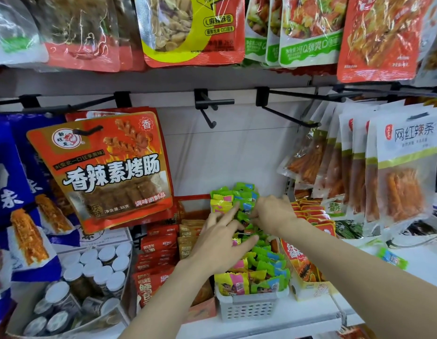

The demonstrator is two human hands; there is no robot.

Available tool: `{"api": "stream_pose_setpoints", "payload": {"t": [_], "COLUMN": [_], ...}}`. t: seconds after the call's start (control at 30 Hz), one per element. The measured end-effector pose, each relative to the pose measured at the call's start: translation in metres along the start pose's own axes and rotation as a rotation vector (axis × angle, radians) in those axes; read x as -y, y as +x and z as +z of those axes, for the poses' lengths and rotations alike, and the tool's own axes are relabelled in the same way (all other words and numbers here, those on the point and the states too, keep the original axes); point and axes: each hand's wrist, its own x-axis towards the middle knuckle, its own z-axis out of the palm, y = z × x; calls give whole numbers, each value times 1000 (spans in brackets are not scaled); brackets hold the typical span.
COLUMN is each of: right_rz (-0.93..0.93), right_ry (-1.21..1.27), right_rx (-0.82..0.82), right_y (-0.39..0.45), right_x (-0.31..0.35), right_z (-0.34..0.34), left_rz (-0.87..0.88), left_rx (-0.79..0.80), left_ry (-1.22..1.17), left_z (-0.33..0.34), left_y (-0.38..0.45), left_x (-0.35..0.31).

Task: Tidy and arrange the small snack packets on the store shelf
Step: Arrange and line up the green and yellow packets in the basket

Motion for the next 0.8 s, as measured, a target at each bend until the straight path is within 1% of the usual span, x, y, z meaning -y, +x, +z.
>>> {"api": "stream_pose_setpoints", "payload": {"t": [0.07,0.13,0.17,0.2,0.27,0.3,0.33,0.4,0.43,0.57,0.67,0.8], "right_rz": [-33,-72,-71,-56,-11,1,2,-4,1,34,64,34], "right_ry": [-8,102,193,289,416,404,354,242,219,275,290,294], "right_rx": [46,90,74,16,-173,-219,-209,-127,-112,-185,-127,-245], "right_y": [-2,-4,-4,-3,0,1,3,8,10,18,19,15], "right_x": [-1,-5,-9,-13,-19,-20,-19,-13,-10,-2,4,3], "right_z": [2,-1,-5,-8,-11,-11,-11,-6,-3,6,12,20], "left_rz": [-11,-17,-16,-13,0,3,2,-5,-7,-15,-8,-17], "left_rx": [12,18,14,5,-20,-26,-25,-24,-27,-30,-46,-42], "left_ry": [26,35,40,45,49,49,48,43,43,48,46,35], "left_z": [0,1,1,1,0,0,0,1,2,3,4,4], "left_y": [1,2,3,3,3,2,2,1,1,0,0,-2], "left_x": [0,1,2,2,1,0,0,0,1,1,2,2]}}
